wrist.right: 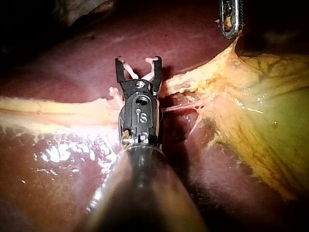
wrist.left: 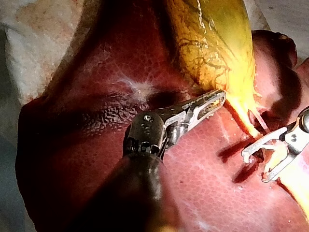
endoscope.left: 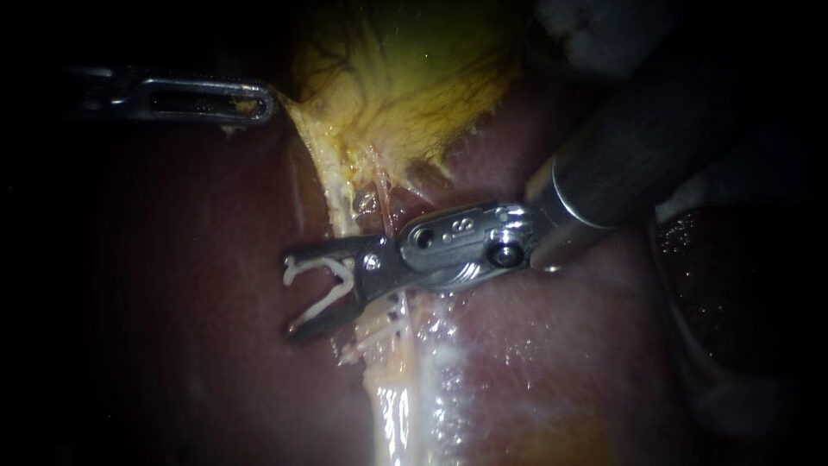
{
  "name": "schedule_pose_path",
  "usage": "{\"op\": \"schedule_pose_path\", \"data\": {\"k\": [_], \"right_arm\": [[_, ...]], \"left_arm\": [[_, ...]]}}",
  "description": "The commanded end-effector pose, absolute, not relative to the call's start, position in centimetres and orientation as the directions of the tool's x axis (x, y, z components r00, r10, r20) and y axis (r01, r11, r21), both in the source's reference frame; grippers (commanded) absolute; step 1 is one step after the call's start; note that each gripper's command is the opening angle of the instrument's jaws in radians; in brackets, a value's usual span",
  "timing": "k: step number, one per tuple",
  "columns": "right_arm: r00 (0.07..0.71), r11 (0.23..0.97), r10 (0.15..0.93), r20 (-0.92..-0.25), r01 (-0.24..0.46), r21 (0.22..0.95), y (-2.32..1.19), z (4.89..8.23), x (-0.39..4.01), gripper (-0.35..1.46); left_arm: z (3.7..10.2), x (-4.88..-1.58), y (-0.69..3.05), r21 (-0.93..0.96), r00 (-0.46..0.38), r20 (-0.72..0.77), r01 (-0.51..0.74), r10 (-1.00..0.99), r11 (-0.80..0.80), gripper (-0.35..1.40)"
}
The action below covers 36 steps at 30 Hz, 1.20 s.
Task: Clipping third clip left tube
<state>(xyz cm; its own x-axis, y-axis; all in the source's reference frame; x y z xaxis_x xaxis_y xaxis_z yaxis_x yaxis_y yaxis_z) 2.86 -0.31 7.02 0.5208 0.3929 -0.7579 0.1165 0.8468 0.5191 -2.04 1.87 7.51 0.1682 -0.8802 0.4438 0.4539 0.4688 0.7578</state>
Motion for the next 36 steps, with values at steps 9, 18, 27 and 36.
{"op": "schedule_pose_path", "data": {"k": [9,18,27,36], "right_arm": [[0.506,0.841,0.400,-0.764,0.129,0.525,-0.25,6.88,2.73,0.51],[0.494,0.820,0.428,-0.757,0.140,0.555,-0.19,6.70,2.28,0.52],[0.499,0.792,0.468,-0.729,0.129,0.596,-0.15,6.78,1.99,0.52],[0.486,0.744,0.541,-0.687,0.105,0.660,-0.02,7.02,1.79,0.51]], "left_arm": [[7.51,-2.03,1.87,0.758,0.168,0.444,0.453,-0.880,0.469,-0.35],[7.50,-2.01,1.88,0.757,0.168,0.443,0.455,-0.880,0.468,-0.35],[7.50,-2.01,1.89,0.758,0.168,0.443,0.455,-0.880,0.468,-0.35],[7.50,-2.01,1.89,0.758,0.168,0.443,0.455,-0.880,0.468,-0.35]]}}
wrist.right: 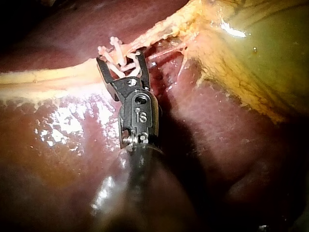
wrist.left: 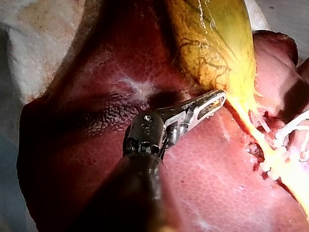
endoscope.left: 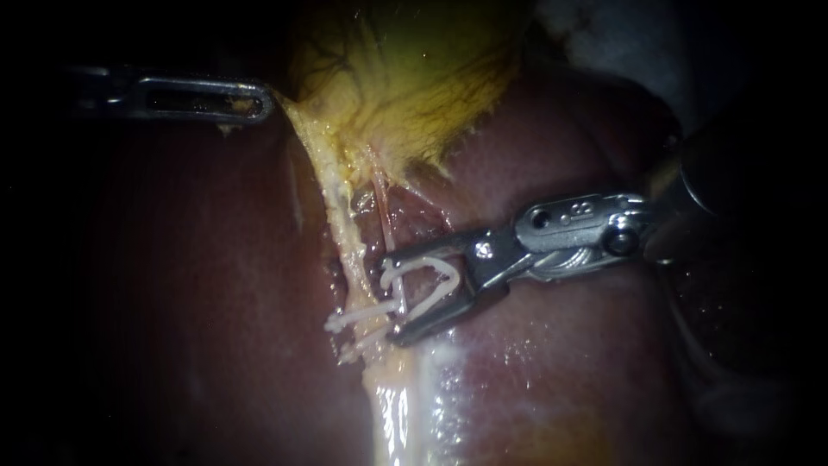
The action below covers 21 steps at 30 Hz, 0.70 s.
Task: Clipping third clip left tube
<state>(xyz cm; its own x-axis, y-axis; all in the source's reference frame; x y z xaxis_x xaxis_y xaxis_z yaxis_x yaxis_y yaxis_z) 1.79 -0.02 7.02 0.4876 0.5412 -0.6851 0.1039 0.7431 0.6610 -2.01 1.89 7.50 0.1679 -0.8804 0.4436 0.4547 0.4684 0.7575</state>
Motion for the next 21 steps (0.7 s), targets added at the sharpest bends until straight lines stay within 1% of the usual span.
{"op": "schedule_pose_path", "data": {"k": [1,3,7,13,21], "right_arm": [[0.483,0.733,0.554,-0.678,0.104,0.673,-0.01,7.05,1.79,0.51],[0.474,0.712,0.577,-0.665,0.107,0.694,0.01,7.12,1.78,0.51],[0.473,0.685,0.598,-0.647,0.118,0.719,0.00,7.26,1.82,0.51],[0.478,0.656,0.624,-0.618,0.110,0.747,-0.06,7.52,1.87,0.51],[0.462,0.616,0.671,-0.580,0.087,0.783,-0.03,7.83,1.84,0.51]], "left_arm": [[7.50,-2.01,1.89,0.758,0.168,0.443,0.455,-0.880,0.468,-0.35],[7.50,-2.01,1.89,0.758,0.168,0.443,0.455,-0.880,0.468,-0.35],[7.50,-2.01,1.89,0.758,0.168,0.443,0.455,-0.880,0.468,-0.35],[7.50,-2.01,1.89,0.758,0.168,0.443,0.455,-0.880,0.468,-0.35],[7.50,-2.01,1.88,0.758,0.168,0.443,0.455,-0.880,0.468,-0.35]]}}
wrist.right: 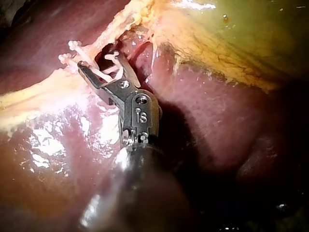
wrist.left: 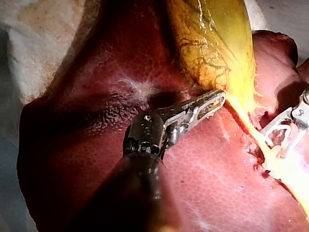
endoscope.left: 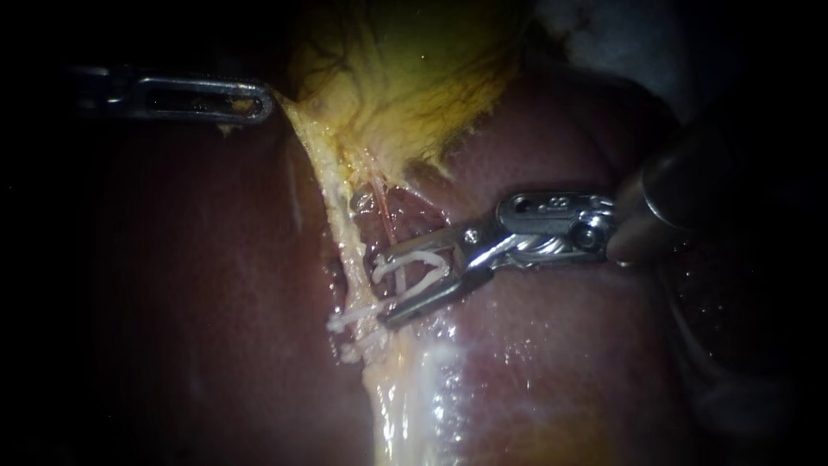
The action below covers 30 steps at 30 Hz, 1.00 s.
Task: Clipping third clip left tube
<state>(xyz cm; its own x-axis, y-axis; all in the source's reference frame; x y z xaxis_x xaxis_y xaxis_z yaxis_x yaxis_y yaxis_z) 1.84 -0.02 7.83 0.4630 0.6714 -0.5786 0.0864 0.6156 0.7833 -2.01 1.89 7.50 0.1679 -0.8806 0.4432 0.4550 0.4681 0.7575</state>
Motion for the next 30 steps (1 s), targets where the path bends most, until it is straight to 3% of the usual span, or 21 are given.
{"op": "schedule_pose_path", "data": {"k": [1,12,16,19,30], "right_arm": [[0.458,0.608,0.680,-0.573,0.083,0.789,-0.03,7.86,1.84,0.51],[0.391,0.540,0.754,-0.527,0.087,0.837,-0.07,8.07,1.96,0.51],[0.340,0.486,0.800,-0.494,0.115,0.866,-0.08,8.06,2.08,0.52],[0.323,0.476,0.808,-0.493,0.133,0.869,-0.10,8.03,2.15,0.52],[0.171,0.423,0.864,-0.473,0.261,0.868,-0.17,7.93,2.38,0.53]], "left_arm": [[7.50,-2.01,1.88,0.758,0.168,0.444,0.455,-0.880,0.468,-0.35],[7.51,-2.01,1.89,0.757,0.168,0.444,0.454,-0.880,0.469,-0.35],[7.51,-2.01,1.89,0.757,0.168,0.444,0.455,-0.880,0.469,-0.35],[7.51,-2.01,1.89,0.757,0.168,0.444,0.455,-0.880,0.469,-0.35],[7.51,-2.01,1.89,0.757,0.168,0.444,0.455,-0.880,0.469,-0.35]]}}
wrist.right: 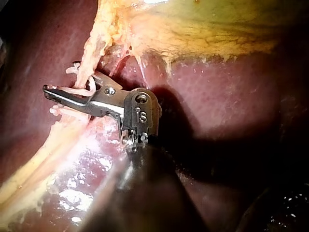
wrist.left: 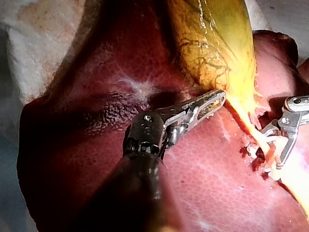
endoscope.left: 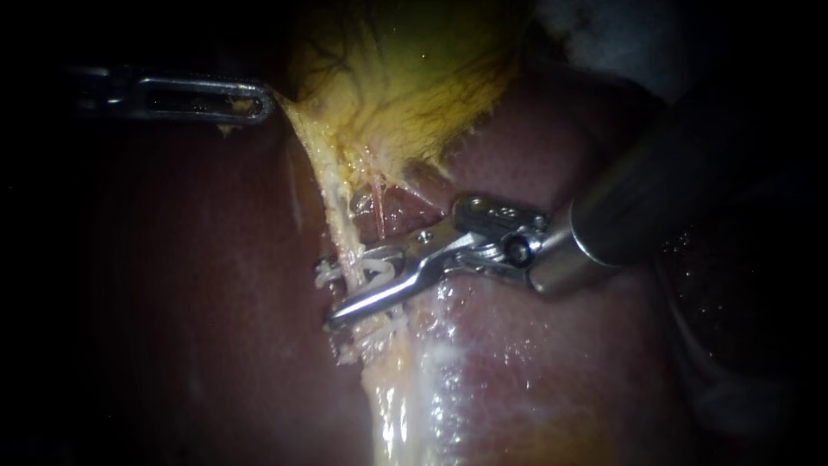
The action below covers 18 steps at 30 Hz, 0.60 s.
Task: Clipping third clip left tube
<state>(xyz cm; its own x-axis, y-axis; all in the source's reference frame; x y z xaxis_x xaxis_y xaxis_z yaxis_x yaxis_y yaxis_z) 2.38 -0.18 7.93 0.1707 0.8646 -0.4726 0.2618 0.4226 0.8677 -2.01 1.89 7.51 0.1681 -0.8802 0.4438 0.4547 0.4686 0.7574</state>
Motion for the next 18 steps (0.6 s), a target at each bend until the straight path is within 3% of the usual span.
{"op": "schedule_pose_path", "data": {"k": [1,5,18], "right_arm": [[0.155,0.415,0.871,-0.465,0.271,0.868,-0.17,7.92,2.39,0.53],[0.109,0.397,0.893,-0.438,0.270,0.877,-0.12,7.84,2.44,0.53],[0.086,0.373,0.911,-0.403,0.246,0.895,0.16,7.33,2.54,0.39]], "left_arm": [[7.51,-2.01,1.89,0.757,0.168,0.444,0.455,-0.880,0.469,-0.35],[7.51,-2.01,1.89,0.757,0.168,0.444,0.455,-0.880,0.469,-0.35],[7.51,-2.01,1.89,0.757,0.168,0.444,0.455,-0.880,0.469,-0.35]]}}
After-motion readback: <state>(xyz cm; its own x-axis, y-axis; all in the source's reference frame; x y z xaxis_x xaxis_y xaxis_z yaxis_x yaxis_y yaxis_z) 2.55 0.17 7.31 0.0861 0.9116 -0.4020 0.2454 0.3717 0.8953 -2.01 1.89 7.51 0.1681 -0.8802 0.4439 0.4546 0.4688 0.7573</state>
